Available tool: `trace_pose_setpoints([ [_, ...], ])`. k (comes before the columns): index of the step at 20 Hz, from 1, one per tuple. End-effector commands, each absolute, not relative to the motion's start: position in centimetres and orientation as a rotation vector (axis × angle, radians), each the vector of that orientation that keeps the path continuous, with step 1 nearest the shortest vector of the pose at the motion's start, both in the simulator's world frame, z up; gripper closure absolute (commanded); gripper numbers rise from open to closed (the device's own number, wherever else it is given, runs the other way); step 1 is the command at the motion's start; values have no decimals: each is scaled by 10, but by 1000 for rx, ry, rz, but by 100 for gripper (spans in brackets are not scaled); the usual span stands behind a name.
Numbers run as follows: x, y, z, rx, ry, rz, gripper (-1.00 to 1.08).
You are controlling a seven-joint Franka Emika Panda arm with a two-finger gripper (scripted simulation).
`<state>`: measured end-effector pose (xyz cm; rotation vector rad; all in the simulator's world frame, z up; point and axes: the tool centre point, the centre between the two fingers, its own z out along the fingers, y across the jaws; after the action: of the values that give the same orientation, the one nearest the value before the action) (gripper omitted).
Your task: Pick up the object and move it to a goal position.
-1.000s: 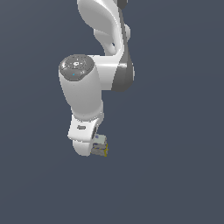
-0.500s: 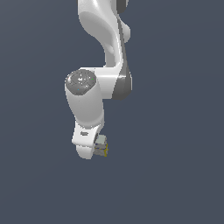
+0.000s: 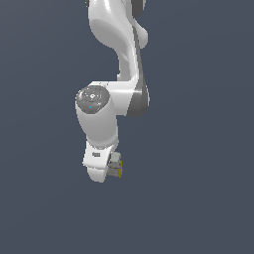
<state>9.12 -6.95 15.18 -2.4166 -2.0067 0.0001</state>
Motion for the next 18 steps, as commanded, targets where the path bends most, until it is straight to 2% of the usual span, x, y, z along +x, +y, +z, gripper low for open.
trace_pose_setpoints([
  [1,91,-70,152,-2417,-2007,0,108],
  [18,82,-59,160,-2417,-2007,1,108],
])
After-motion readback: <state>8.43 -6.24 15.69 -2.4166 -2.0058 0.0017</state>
